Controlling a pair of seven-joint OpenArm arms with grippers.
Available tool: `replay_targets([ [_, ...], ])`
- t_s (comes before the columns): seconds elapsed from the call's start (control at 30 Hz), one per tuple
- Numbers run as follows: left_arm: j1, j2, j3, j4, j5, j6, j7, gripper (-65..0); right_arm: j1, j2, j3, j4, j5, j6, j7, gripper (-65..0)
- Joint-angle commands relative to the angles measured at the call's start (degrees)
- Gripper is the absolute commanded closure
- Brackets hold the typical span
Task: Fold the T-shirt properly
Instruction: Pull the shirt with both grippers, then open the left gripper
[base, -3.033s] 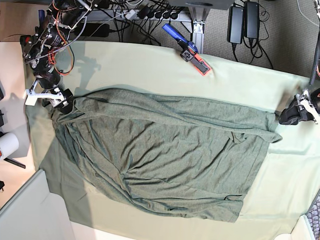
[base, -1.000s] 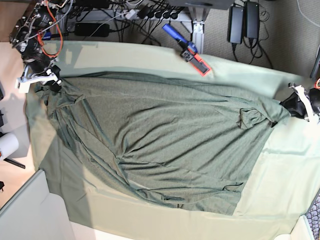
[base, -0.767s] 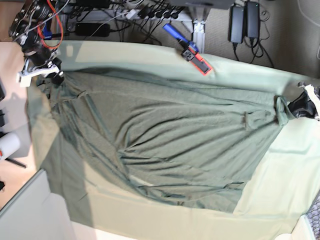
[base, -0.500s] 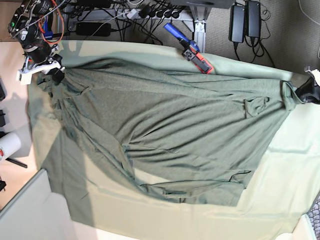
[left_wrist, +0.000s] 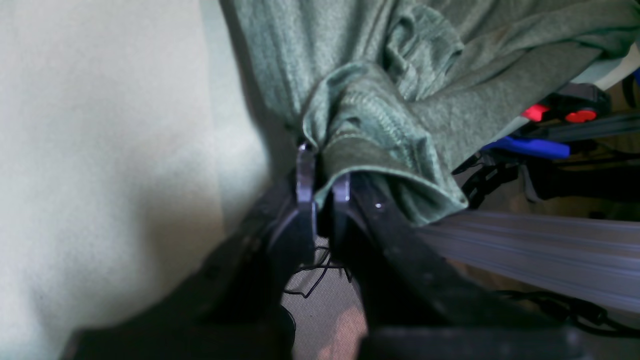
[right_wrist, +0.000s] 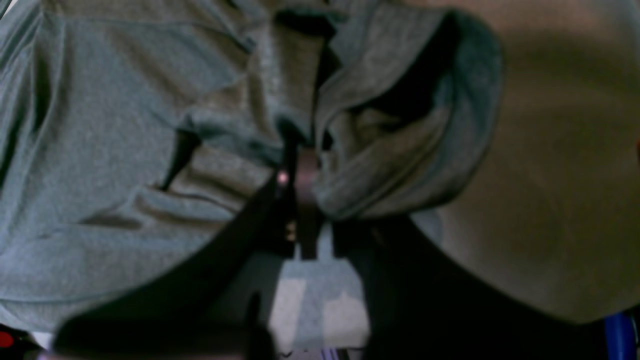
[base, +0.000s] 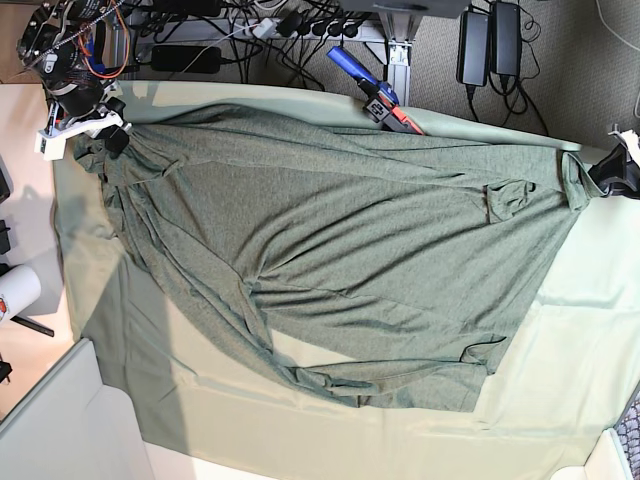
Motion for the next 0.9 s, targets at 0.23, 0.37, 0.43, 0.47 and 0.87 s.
replay_targets([
  [0.23, -0.31, -1.25, -0.7, 0.79, -0.13, -0.52, -1.64, -21.9, 0.28, 1.42, 0.57, 0.94, -2.84, 0.26, 3.41, -34.7],
  [0.37, -0.33, -1.25, -0.7, 0.79, -0.15, -0.52, -2.36, -22.7, 0.28, 1.42, 0.57, 0.94, -2.84, 0.26, 3.56, -34.7],
  [0.43, -0.48, -1.25, -0.7, 0.79, -0.15, -0.52, -2.73, -22.7, 0.31, 1.42, 0.57, 0.96, -2.82, 0.24, 3.67, -34.7],
  [0.47, -0.59, -1.25, -0.7, 0.79, -0.15, -0.52, -2.75, -22.7, 0.31, 1.42, 0.57, 0.96, -2.73, 0.24, 3.67, -34.7],
  [0.87, -8.46, -1.25, -0.7, 0.76, -0.59, -0.52, -5.68, -22.7, 1.66, 1.42, 0.57, 6.08, -2.99, 0.26, 4.5, -34.7],
])
